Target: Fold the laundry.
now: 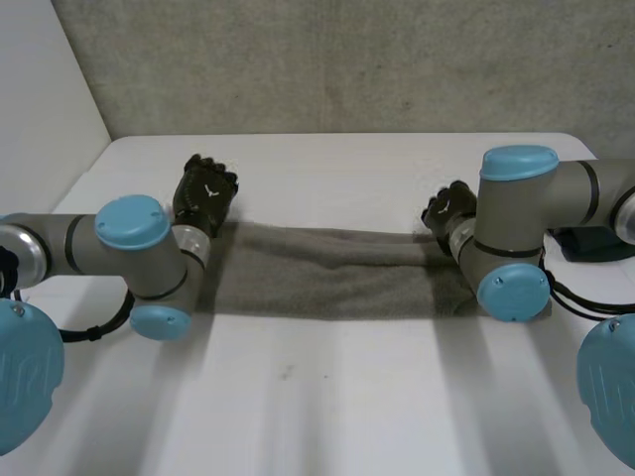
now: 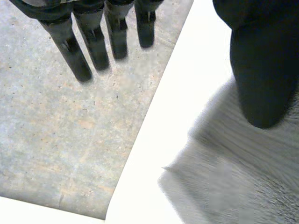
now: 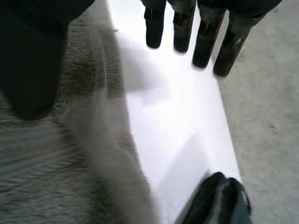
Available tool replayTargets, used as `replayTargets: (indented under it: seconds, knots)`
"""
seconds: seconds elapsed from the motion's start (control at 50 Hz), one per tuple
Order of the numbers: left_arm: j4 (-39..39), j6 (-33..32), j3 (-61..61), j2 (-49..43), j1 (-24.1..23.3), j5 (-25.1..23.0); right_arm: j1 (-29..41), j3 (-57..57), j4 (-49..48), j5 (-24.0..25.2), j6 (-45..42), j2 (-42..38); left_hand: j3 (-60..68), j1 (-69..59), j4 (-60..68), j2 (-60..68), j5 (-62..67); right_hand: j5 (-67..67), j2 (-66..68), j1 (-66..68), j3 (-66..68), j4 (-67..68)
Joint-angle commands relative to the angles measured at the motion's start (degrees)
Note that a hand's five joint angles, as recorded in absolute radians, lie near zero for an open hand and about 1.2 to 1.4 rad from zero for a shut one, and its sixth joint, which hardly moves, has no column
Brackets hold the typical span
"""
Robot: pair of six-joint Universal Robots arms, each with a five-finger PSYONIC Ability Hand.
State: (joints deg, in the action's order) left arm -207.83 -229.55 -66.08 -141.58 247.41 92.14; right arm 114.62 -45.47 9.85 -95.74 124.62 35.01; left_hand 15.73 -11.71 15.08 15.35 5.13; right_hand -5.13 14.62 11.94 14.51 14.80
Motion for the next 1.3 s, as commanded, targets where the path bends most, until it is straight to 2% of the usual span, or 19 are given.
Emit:
replayTargets:
  seconds: [0.02, 0.18, 0.28, 0.36, 0.44, 0.46, 0.54, 0.6, 0.76, 0.9, 0.98, 1.0, 1.12, 1.2, 1.3]
  knots:
    - [-1.2, 0.4, -2.5, 3.6, -1.1, 0.2, -0.9, -0.9, -4.4, -2.7, 2.9, 7.5, -5.7, 1.7, -5.1, -5.4, -5.1, 5.1, -4.6, -1.9, -4.5, -4.8]
    - [-1.9, 0.7, -7.6, 9.5, -1.4, 2.4, -5.1, -4.1, -3.9, -2.4, 7.8, 15.8, -5.7, 1.7, -5.1, -5.4, -5.1, 5.1, -4.6, -1.9, -4.5, -4.8]
    - [-1.8, 1.4, -11.8, 14.0, -1.3, 3.0, -7.1, -8.0, 1.4, -0.2, 10.3, 19.0, -5.7, 1.7, -5.1, -5.4, -5.1, 5.1, -4.6, -1.9, -4.5, -4.8]
    - [-1.4, 3.8, -14.9, 16.4, -1.4, 3.0, -9.8, -11.1, 7.2, 3.2, 15.6, 21.0, -5.7, 1.7, -5.1, -5.4, -5.1, 5.1, -4.6, -1.9, -4.5, -4.8]
    - [-1.1, 8.2, -18.2, 19.2, -1.4, 2.9, -12.7, -16.7, 11.9, 8.5, 23.5, 23.8, -5.7, 1.7, -5.1, -5.4, -5.1, 5.1, -4.6, -1.9, -4.5, -4.8]
    - [-1.1, 10.2, -19.8, 20.4, -1.4, 2.8, -14.1, -20.0, 12.5, 11.2, 25.6, 24.9, -5.7, 1.7, -5.1, -5.4, -5.1, 5.1, -4.6, -1.9, -4.5, -4.8]
    - [-0.9, 13.9, -23.2, 22.9, -1.4, 2.6, -17.4, -29.6, 10.5, 18.6, 28.3, 27.5, -5.7, 1.7, -5.1, -5.4, -5.1, 5.1, -4.6, -1.9, -4.5, -4.8]
    - [-0.9, 15.3, -24.8, 23.8, -1.4, 2.5, -19.2, -37.5, 4.5, 21.1, 28.5, 28.8, -5.7, 1.7, -5.1, -5.4, -5.1, 1.0, -0.5, 2.2, -0.4, -0.7]
    - [-0.9, 16.0, -26.3, 23.9, -2.6, 2.4, -19.8, -48.7, -9.2, 21.1, 28.2, 29.5, -5.7, 1.7, -5.1, -5.4, -5.1, -8.6, 9.1, 11.7, 9.2, 8.9]
    - [-0.9, 16.1, -26.3, 23.8, -2.7, 2.4, -19.7, -49.8, -16.1, 20.6, 27.8, 27.8, -5.7, 1.7, -5.1, -5.4, -5.1, -20.7, 21.2, 23.9, 21.3, 21.0]
    - [-0.9, 16.2, -26.3, 23.7, -2.8, 2.3, -19.9, -49.0, -17.6, 20.3, 26.4, 25.4, -5.7, 1.7, -5.1, -5.4, -5.1, -62.1, 62.6, 65.3, 62.8, 62.5]
    - [-0.9, 16.1, -26.4, 23.7, -2.7, 2.3, -20.0, -48.8, -17.8, 19.9, 25.9, 25.1, -5.7, 1.7, -5.1, -5.4, -5.1, -64.8, 65.4, 68.0, 65.5, 65.2]
    - [-0.9, 16.2, -26.4, 23.8, -2.7, 2.4, -23.6, -49.5, -17.8, 18.0, 24.1, 26.1, -5.7, 1.7, -5.1, -5.4, -5.1, -64.9, 65.4, 68.1, 65.5, 65.2]
    - [-0.9, 16.2, -26.4, 24.2, -2.6, 2.5, -25.8, -50.3, -16.7, 18.0, 19.7, 29.8, -5.7, 1.7, -5.1, -5.4, -5.1, -64.9, 65.4, 68.1, 65.5, 65.2]
    - [-0.9, 16.2, -26.5, 25.5, -2.6, 2.5, -35.0, -54.0, -16.0, 18.1, 10.7, 34.2, -5.7, 1.7, -5.1, -5.4, -5.1, -64.9, 65.4, 68.1, 65.5, 65.2]
